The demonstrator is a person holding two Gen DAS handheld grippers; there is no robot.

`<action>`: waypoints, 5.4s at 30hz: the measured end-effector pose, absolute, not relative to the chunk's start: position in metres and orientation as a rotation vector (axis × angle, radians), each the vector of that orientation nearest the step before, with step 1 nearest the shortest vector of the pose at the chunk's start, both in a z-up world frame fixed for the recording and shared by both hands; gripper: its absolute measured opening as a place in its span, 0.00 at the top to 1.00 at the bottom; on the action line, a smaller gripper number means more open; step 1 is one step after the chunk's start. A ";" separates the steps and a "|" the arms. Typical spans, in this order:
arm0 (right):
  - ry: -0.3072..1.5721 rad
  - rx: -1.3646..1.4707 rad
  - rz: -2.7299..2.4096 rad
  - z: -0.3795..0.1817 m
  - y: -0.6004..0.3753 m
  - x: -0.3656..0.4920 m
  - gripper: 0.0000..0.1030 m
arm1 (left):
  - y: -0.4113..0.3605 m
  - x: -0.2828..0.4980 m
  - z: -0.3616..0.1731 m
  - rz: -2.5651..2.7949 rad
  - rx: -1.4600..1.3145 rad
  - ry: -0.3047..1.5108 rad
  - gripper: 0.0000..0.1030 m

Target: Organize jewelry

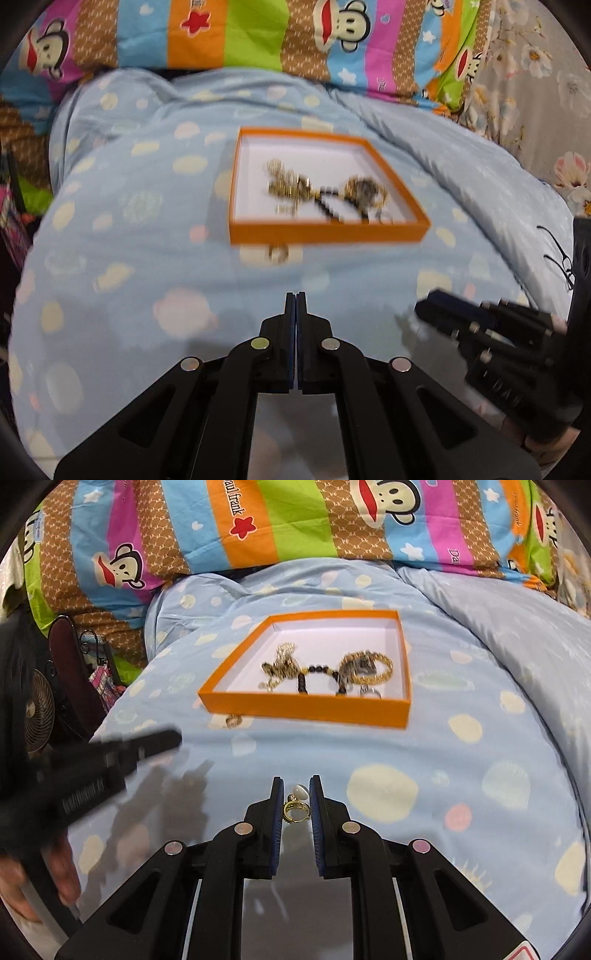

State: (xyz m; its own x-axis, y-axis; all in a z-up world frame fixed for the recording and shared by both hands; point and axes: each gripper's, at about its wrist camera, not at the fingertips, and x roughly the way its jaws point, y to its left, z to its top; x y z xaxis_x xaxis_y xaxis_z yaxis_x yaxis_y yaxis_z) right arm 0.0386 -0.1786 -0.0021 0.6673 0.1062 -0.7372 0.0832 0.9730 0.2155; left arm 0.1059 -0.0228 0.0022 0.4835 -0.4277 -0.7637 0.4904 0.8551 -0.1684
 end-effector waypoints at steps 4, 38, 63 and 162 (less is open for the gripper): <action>0.864 0.252 0.008 -0.009 -0.177 0.027 0.87 | -0.017 0.093 -0.020 -0.552 0.063 0.962 1.00; 0.888 0.209 -0.034 -0.020 -0.173 0.016 0.86 | -0.004 0.113 -0.001 -0.470 0.062 0.871 0.44; 0.700 0.262 -0.059 0.047 -0.223 0.090 0.86 | -0.058 0.167 0.053 -0.525 0.049 0.770 0.84; 0.756 0.147 -0.290 -0.007 -0.188 0.056 0.34 | -0.058 0.112 -0.006 -0.145 0.180 0.718 0.37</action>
